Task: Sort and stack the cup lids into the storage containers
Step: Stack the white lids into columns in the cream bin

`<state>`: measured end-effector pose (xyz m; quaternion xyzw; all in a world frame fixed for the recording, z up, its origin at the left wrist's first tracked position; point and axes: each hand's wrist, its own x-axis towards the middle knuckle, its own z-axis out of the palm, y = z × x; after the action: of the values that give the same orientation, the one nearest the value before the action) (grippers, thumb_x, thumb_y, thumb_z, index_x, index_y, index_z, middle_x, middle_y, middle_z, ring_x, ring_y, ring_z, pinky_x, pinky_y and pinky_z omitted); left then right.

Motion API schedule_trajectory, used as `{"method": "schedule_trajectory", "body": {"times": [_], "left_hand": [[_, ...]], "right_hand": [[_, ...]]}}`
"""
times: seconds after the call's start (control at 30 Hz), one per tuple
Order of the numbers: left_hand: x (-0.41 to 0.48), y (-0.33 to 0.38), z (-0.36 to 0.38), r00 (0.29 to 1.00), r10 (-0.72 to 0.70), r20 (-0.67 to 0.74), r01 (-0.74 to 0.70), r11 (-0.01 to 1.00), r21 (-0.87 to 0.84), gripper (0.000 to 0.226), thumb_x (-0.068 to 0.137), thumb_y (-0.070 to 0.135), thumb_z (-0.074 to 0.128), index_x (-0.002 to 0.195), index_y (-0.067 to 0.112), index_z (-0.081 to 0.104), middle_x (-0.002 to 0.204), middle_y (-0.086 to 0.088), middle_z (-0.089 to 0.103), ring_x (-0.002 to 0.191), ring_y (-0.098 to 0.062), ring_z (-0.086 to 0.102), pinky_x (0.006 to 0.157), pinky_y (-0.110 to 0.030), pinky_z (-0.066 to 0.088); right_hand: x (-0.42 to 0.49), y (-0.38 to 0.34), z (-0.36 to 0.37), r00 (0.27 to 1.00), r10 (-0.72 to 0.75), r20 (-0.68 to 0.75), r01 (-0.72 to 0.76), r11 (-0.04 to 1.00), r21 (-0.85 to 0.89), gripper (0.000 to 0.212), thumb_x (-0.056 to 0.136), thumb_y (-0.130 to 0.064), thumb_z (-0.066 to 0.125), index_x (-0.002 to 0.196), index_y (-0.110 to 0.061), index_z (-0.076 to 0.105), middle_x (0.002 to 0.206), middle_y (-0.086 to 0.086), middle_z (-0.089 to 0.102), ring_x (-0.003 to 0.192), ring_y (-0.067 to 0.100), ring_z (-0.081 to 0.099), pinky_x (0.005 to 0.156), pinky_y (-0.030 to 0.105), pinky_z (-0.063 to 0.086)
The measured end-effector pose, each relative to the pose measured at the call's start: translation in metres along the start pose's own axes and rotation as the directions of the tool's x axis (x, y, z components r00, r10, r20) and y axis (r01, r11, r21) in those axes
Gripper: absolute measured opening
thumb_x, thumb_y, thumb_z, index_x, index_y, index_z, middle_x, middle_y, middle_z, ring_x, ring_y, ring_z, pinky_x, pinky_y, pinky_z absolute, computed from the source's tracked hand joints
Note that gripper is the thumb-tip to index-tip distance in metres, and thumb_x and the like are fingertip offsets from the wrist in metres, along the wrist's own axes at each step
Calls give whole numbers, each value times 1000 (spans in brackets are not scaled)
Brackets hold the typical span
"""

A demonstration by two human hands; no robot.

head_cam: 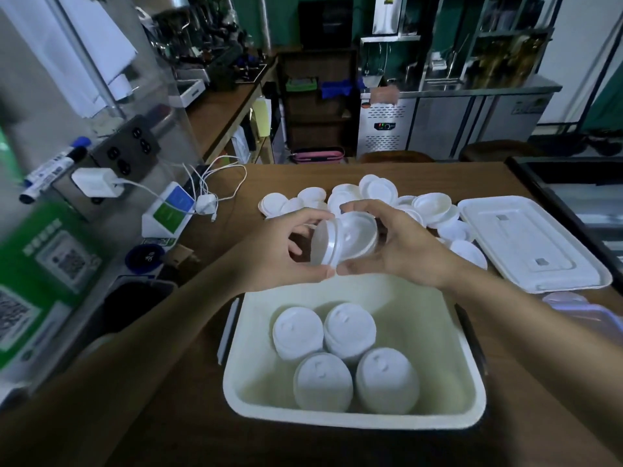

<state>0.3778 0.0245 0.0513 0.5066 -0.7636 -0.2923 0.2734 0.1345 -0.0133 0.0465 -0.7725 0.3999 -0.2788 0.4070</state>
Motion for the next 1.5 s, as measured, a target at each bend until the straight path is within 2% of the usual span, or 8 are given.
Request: {"method": "schedule_trajectory", "body": {"times": [0.3,0.4,0.5,0.6,0.7,0.83,1.23,1.5], "left_hand": [[-42,17,23,1000,-1,-13,0,1000,-13,73,77,35,92,142,31,58,121,25,66,116,-1,62,89,-25,57],[-52,13,24,1000,1,29,-2,998,56,73,75,37,93,140,32,59,120,26,64,113,-2,62,88,-26,56],[-60,10,21,991,3,134,-22,989,145,72,72,45,92,136,36,61,120,24,59,110,-5,61,86,-27,56],[-64,12,26,953,-45,300,-46,957,287,72,68,59,88,132,48,55,118,30,56,110,1,56,92,-30,53],[-63,14,34,901,-85,426,-82,930,359,70,69,62,86,127,52,49,120,31,53,112,3,50,96,-31,50],[-58,12,44,867,-32,497,-192,899,393,63,70,57,88,122,44,55,115,25,54,107,1,49,93,-29,49],[-53,-5,60,828,2,561,-238,907,348,47,74,43,84,115,44,60,112,23,53,102,-2,54,87,-33,54],[-56,-12,58,851,-10,525,-160,948,276,47,65,65,75,106,50,58,108,27,53,100,1,55,84,-33,54]], "right_hand": [[-42,4,9,997,69,46,-78,965,249,79,67,-23,97,135,-28,57,125,-8,70,119,10,65,106,36,50],[-50,2,7,994,92,50,-98,987,128,75,65,-37,98,130,-31,60,122,-7,70,117,12,66,108,46,49],[-61,-13,4,987,126,102,-109,982,-155,74,64,-41,96,127,-37,57,115,-15,68,108,4,65,97,35,54],[-71,-37,6,949,230,217,-74,829,-554,71,73,-35,89,130,-40,48,117,-22,58,106,4,58,76,19,50],[-74,-50,15,839,436,327,-28,634,-773,74,81,-28,82,143,-30,42,132,-14,47,119,13,51,74,22,49],[-80,-50,24,763,537,361,-12,570,-822,82,80,-32,84,148,-31,38,136,-11,45,128,14,47,88,28,48],[-82,-23,36,772,574,273,-117,550,-827,95,69,-39,91,143,-33,32,124,-4,48,101,16,55,83,30,53],[-83,-1,43,769,578,274,-94,526,-845,87,51,-62,89,124,-46,45,111,-12,52,104,16,55,87,35,56]]}}
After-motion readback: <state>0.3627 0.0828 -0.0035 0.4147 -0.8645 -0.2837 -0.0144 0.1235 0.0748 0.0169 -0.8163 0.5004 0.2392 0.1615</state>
